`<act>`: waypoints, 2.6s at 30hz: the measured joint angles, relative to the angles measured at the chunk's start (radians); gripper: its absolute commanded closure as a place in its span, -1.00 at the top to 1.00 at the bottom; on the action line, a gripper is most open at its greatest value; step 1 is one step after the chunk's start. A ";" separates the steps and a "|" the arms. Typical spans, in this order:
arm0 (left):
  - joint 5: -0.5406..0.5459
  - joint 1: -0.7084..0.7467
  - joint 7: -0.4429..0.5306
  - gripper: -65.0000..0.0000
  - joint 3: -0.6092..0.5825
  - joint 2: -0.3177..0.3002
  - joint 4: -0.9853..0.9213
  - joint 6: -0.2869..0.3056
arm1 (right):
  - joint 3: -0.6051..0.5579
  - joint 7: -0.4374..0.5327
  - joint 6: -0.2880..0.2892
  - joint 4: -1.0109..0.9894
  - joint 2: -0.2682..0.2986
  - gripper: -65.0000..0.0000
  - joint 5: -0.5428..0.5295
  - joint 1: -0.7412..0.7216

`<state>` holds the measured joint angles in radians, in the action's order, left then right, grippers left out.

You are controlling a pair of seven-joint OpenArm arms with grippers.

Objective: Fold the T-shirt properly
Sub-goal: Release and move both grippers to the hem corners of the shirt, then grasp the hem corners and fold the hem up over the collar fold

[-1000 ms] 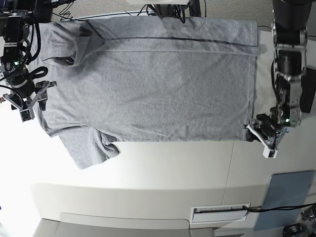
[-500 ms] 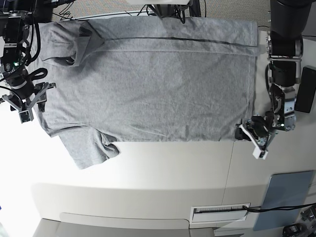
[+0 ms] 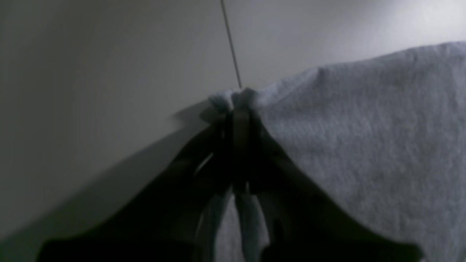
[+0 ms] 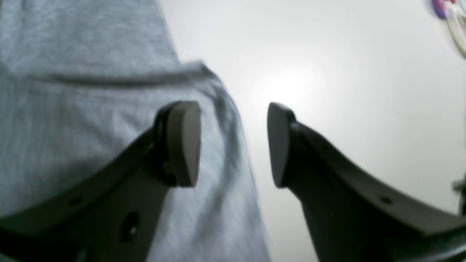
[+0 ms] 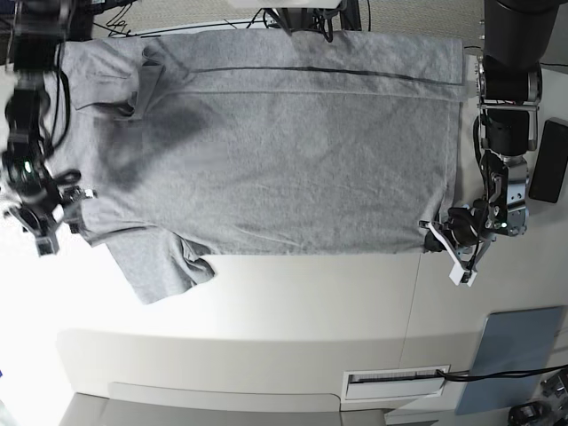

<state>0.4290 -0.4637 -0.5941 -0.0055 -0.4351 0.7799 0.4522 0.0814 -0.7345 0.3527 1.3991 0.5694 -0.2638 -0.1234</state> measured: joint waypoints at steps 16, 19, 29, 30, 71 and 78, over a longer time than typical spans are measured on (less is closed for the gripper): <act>0.006 0.028 0.031 -1.00 0.002 -0.003 0.007 0.001 | -0.295 -0.005 0.021 -0.619 -0.093 -0.10 -0.003 -0.497; 0.006 0.028 0.030 -1.00 0.002 -0.003 0.007 0.002 | -0.296 0.031 0.022 -0.710 -0.140 -0.10 0.003 -0.532; -0.010 0.028 0.031 -1.00 0.002 -0.003 0.007 0.002 | -0.294 0.114 -0.046 -0.805 -0.188 -0.10 0.136 -0.555; -0.010 0.028 0.031 -1.00 0.002 -0.003 0.007 0.002 | -0.294 0.106 -0.046 -0.805 -0.188 -0.10 0.135 -0.555; -0.025 0.156 0.067 -1.00 0.017 -0.002 0.212 -0.023 | -0.296 -0.006 -0.203 -0.222 -0.152 -1.00 0.202 -0.339; 0.031 0.286 0.015 -1.00 0.135 0.003 0.384 -0.018 | -0.286 -0.036 -0.259 -0.011 -0.109 -1.00 0.258 -0.180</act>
<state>0.4603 -0.1772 -0.5793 0.1299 -0.4324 1.1641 0.4347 -0.2043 -0.7708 0.0933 1.3880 0.4599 -0.0055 -0.3038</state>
